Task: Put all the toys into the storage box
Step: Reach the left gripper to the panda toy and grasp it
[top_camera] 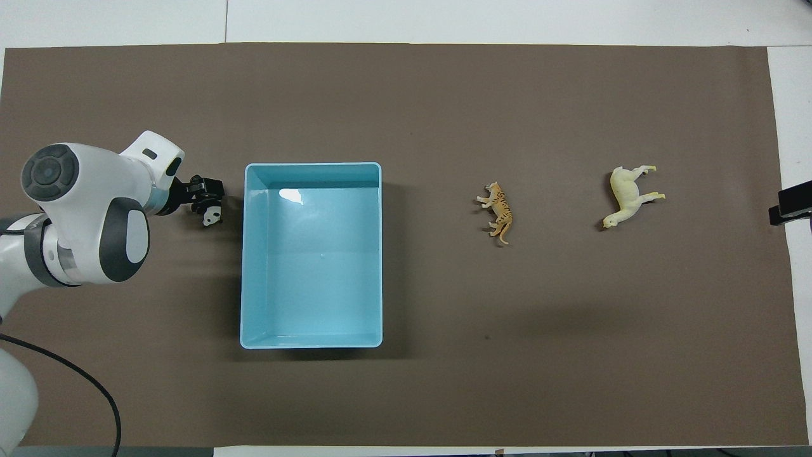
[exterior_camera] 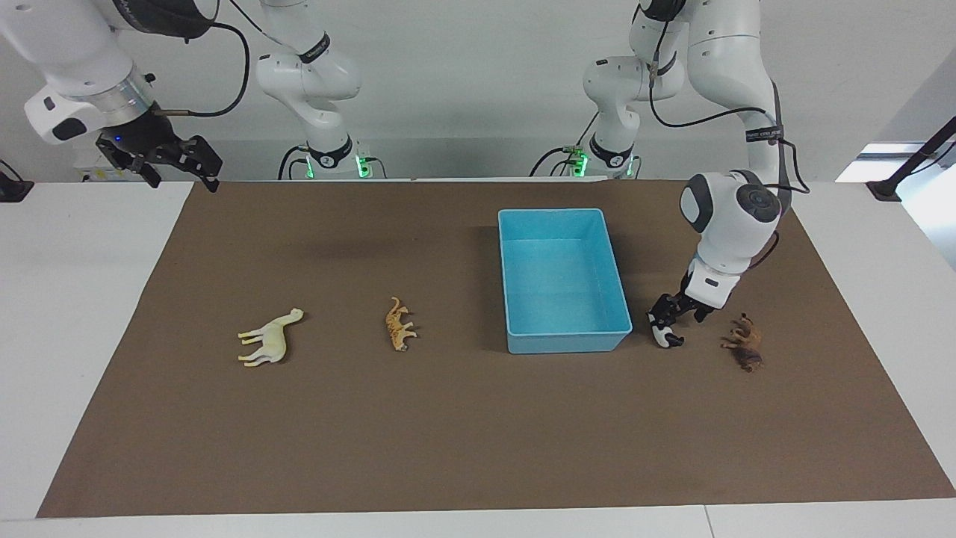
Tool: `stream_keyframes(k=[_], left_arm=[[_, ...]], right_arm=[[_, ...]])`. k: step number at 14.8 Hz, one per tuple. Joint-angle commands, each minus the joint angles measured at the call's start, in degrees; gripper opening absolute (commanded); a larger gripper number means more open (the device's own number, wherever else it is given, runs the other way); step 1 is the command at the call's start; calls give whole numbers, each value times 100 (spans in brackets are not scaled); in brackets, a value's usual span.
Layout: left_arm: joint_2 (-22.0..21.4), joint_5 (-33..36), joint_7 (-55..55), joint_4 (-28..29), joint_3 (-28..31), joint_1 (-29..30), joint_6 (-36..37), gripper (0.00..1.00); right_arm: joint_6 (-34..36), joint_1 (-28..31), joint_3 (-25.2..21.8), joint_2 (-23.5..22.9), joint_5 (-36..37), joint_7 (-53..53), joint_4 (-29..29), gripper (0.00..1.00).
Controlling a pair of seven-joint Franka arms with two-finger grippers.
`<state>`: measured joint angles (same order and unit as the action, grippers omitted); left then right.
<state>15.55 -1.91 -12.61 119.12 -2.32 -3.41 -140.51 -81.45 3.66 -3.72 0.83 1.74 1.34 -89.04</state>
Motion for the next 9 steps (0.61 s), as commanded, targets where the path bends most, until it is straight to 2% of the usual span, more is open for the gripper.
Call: stream_keyframes(k=[1, 4, 5, 8, 9], left_arm=[[27, -37, -48, 24, 57, -45, 23, 100], [9, -46, -57, 41, 57, -54, 137, 100], [0, -46, -83, 41, 57, -46, 146, 92], [-8, -55, -101, 33, 48, -45, 260, 42], [0, -81, -119, 6, 48, -45, 321, 21]], right_arm=[[-606, 56, 47, 225, 10, -116, -603, 100], [-1546, -14, 65, 173, -7, -203, -1289, 100], [-1845, -23, 65, 77, -25, -213, -1447, 100], [-2654, -180, 74, -564, -42, -187, -1572, 100], [-2970, -225, 74, -670, -60, -178, -1677, 100]])
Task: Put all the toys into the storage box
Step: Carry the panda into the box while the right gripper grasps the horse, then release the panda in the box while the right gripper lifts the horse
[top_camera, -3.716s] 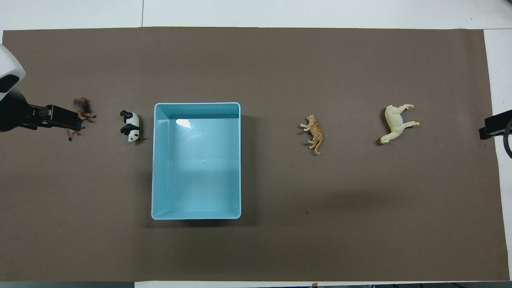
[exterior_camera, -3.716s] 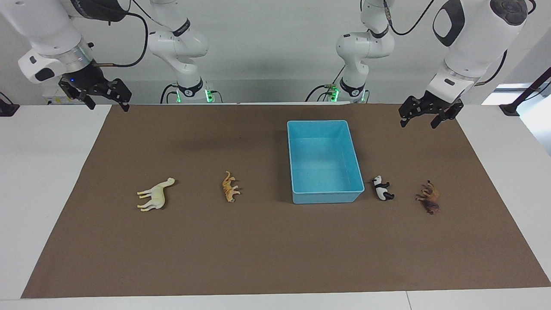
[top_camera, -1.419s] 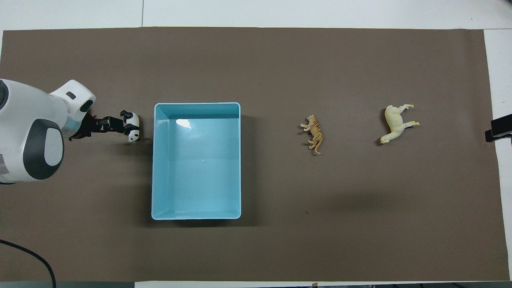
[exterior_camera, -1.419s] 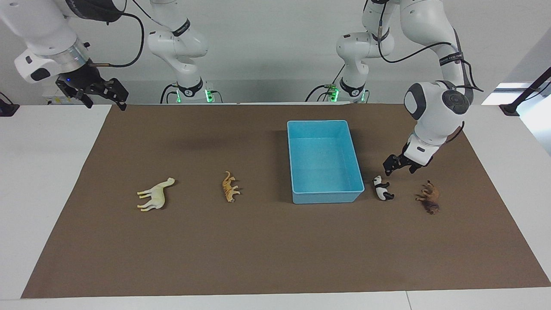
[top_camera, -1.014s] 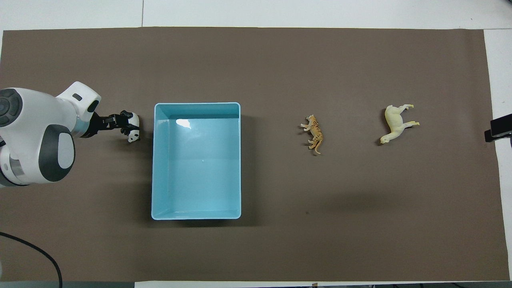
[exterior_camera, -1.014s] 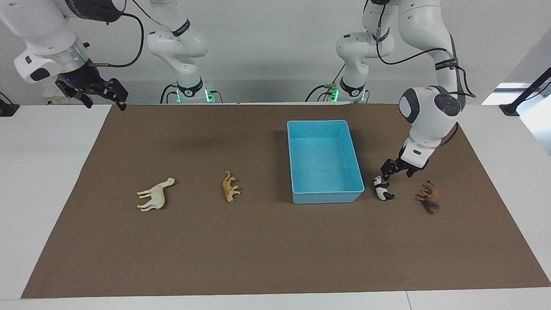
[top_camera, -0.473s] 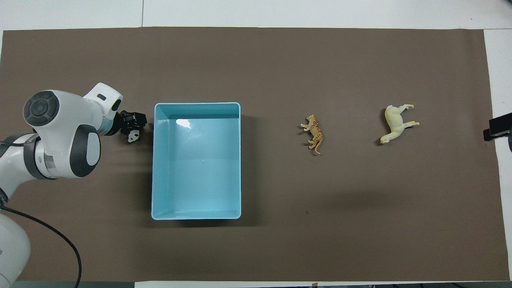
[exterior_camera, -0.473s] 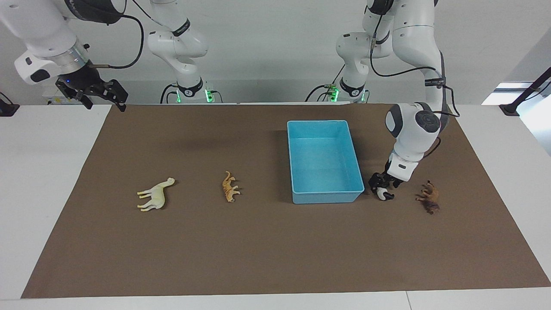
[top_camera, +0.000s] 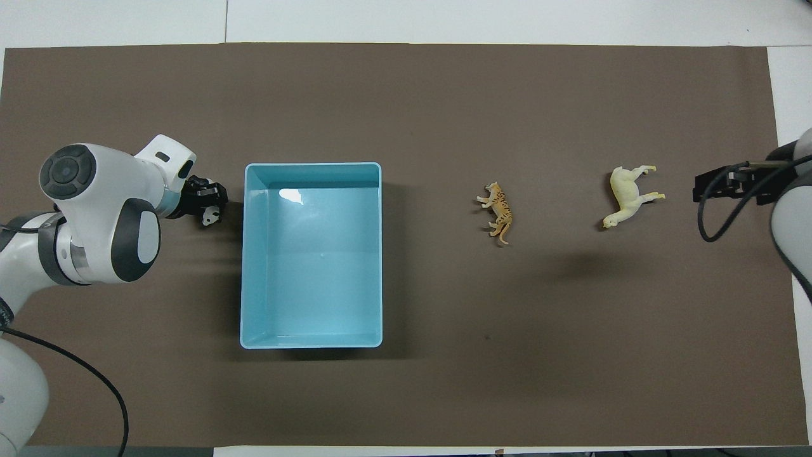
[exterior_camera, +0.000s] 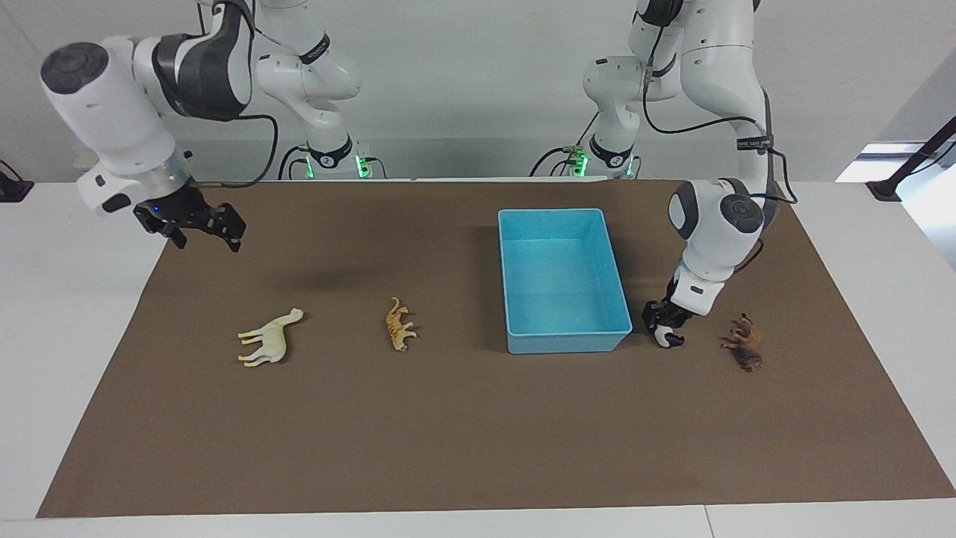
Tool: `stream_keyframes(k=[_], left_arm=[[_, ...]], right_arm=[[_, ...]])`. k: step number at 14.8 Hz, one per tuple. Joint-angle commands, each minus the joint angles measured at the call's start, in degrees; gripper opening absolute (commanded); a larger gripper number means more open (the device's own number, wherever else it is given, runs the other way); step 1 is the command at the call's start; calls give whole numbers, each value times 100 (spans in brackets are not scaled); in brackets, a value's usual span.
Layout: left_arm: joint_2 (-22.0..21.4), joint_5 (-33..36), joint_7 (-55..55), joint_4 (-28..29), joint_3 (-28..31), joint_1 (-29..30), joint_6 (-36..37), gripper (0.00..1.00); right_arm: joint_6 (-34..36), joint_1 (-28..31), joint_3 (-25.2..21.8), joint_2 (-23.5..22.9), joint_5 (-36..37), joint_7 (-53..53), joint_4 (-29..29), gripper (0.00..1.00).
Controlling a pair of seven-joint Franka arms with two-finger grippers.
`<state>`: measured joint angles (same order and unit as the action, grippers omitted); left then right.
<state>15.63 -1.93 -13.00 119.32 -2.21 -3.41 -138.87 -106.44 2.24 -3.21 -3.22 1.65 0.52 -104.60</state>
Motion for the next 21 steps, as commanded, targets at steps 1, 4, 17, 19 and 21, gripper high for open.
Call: stream_keyframes(k=[1, 4, 17, 19, 21], left_arm=[[-7, -97, -184, -40, 36, -46, 228, 4], [37, -149, -264, -521, 36, -28, 788, 0], [-533, -484, -3270, -1661, -201, -1503, 3150, 7], [-744, -484, -3191, -1054, -201, -1618, 2508, 11], [-842, -475, -3208, -832, -201, -1671, 2417, 93]], right_arm=[[-831, -101, 31, -284, -60, -61, -331, 100], [-1834, -110, 48, -573, -60, 307, -719, 100], [-3286, -198, 66, -1637, -77, 1381, -877, 100], [-3532, -198, 66, -1672, -77, 1381, -1000, 100], [-3717, -198, 66, -1716, -77, 1372, -1080, 96]])
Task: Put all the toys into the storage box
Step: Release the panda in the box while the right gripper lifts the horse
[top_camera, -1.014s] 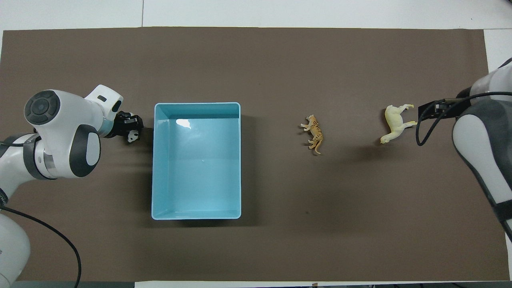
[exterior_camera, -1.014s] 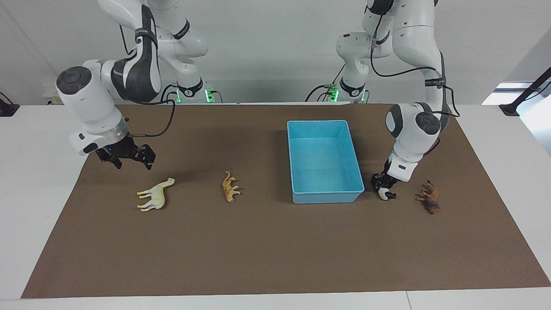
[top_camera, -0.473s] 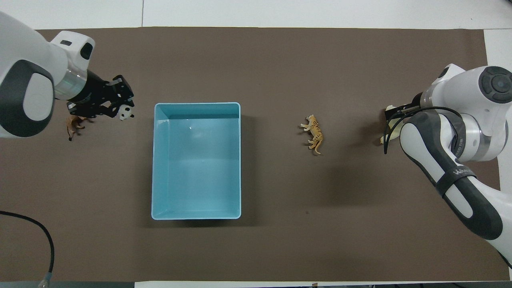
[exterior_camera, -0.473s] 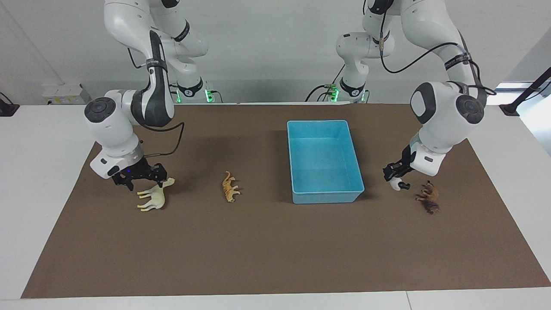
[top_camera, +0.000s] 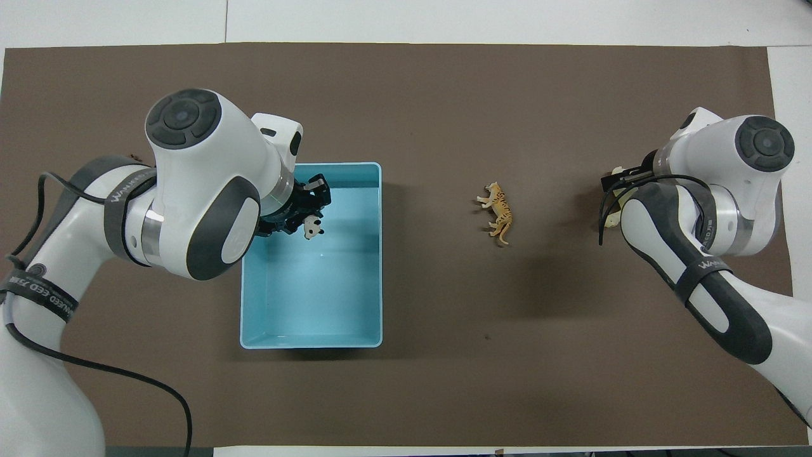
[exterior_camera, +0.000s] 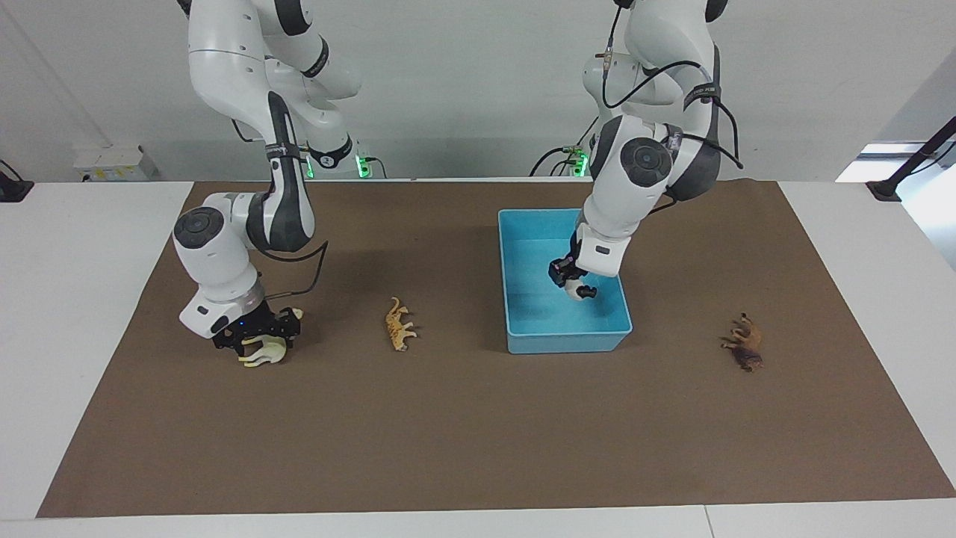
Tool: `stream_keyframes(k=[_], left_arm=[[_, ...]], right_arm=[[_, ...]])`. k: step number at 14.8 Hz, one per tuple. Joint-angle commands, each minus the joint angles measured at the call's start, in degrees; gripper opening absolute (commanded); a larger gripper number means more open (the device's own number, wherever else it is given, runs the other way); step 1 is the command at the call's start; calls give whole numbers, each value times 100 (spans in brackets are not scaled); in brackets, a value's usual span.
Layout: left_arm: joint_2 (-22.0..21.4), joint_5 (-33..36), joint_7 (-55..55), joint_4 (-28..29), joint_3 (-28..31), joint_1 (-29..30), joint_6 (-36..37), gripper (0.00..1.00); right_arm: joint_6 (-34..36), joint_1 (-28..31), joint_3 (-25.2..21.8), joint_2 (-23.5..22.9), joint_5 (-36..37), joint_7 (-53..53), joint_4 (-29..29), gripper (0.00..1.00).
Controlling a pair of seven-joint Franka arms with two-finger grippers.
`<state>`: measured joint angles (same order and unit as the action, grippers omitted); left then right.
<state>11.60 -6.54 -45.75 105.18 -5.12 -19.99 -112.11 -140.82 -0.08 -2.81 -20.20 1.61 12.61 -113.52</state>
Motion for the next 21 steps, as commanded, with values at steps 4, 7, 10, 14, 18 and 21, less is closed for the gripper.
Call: stream_keyframes(k=[4, 7, 10, 14, 18, 21], left_arm=[[-430, 144, 84, 442, 108, 13, -224, 100], [-430, 502, 537, 442, 125, 240, -259, 100], [-360, 619, 2048, 319, 117, 1117, -285, 100], [-316, 627, 4044, 450, 117, 2190, -785, 100], [201, 845, 5450, 460, 126, 2982, -1603, 100], [728, 1058, 5823, 354, 117, 3282, -2199, 100]], right_arm=[[-314, 34, 26, -46, -73, 119, -205, 82], [-314, 43, 26, -46, -73, 119, -214, 55], [-305, 34, 26, -46, -73, 49, -197, 0], [-235, 25, 26, -46, -73, 31, -109, 0], [377, -229, 26, 129, -73, -152, 364, 0], [1720, -746, 34, 271, -73, -1090, 1390, 0]])
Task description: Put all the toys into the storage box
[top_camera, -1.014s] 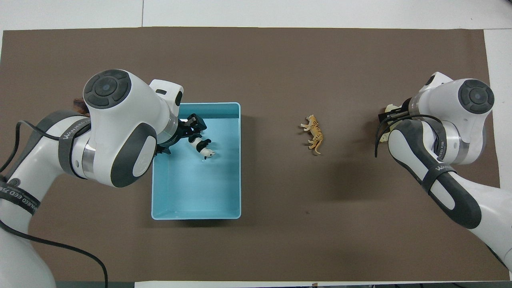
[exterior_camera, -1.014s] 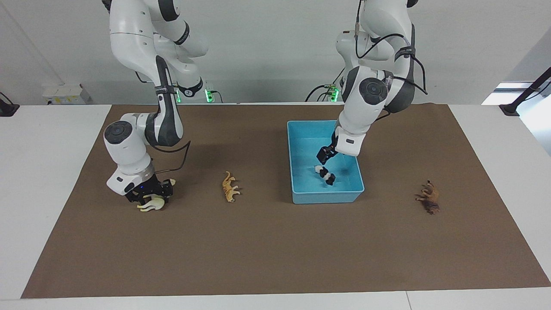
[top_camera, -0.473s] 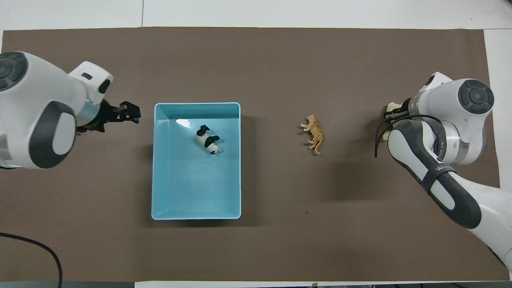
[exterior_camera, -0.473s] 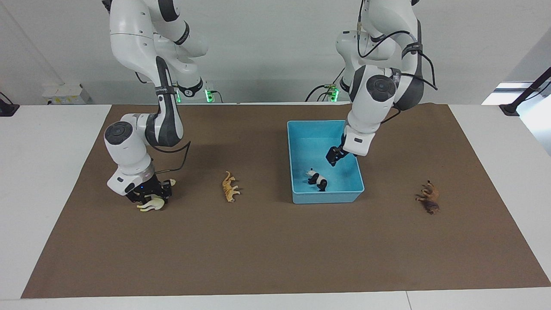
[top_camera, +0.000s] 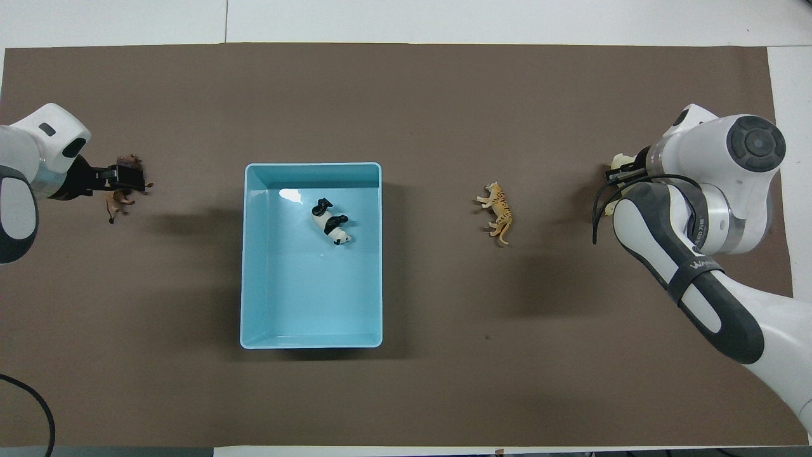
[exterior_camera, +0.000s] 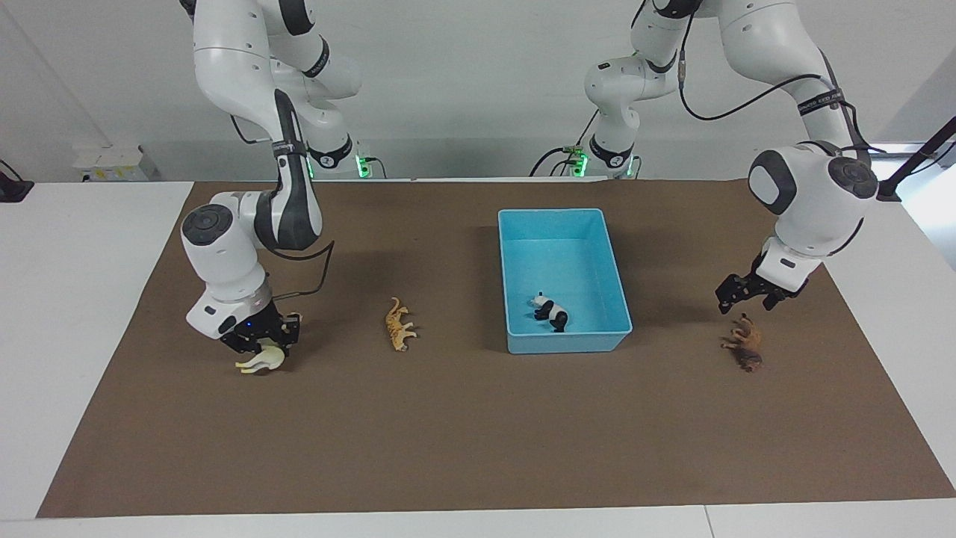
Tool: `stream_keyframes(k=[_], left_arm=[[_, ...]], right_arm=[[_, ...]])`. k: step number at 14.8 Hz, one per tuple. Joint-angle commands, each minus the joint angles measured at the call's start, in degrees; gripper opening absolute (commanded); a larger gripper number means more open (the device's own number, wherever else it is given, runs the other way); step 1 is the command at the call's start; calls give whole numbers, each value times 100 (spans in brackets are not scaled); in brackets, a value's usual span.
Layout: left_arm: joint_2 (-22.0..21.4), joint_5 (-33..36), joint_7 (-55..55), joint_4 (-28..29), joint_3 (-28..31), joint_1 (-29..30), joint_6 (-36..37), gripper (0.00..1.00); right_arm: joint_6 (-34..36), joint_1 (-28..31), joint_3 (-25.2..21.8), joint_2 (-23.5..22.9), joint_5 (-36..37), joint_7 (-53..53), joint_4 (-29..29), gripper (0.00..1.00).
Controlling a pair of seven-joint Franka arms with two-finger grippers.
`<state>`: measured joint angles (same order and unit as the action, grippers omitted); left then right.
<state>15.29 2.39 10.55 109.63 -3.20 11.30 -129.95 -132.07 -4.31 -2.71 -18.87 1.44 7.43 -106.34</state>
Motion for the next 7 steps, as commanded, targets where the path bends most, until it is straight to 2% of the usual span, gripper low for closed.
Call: stream_keyframes(k=[1, 4, 5, 7], left_arm=[[439, 157, 175, -83, -75, 153, -521, 100], [852, -315, -105, -476, -75, 100, -786, 100], [940, -466, -219, -669, -75, 57, -743, 100], [1072, -485, -317, -750, -75, 21, -821, 100]], right_arm=[[1345, -595, 33, 130, -56, -1106, 1145, 0], [2446, -1578, 33, -45, -91, -2591, 2438, 0], [2510, -1904, 33, -203, -222, -3232, 2764, 0], [2161, -2467, 33, -397, -756, -4167, 3161, 0]])
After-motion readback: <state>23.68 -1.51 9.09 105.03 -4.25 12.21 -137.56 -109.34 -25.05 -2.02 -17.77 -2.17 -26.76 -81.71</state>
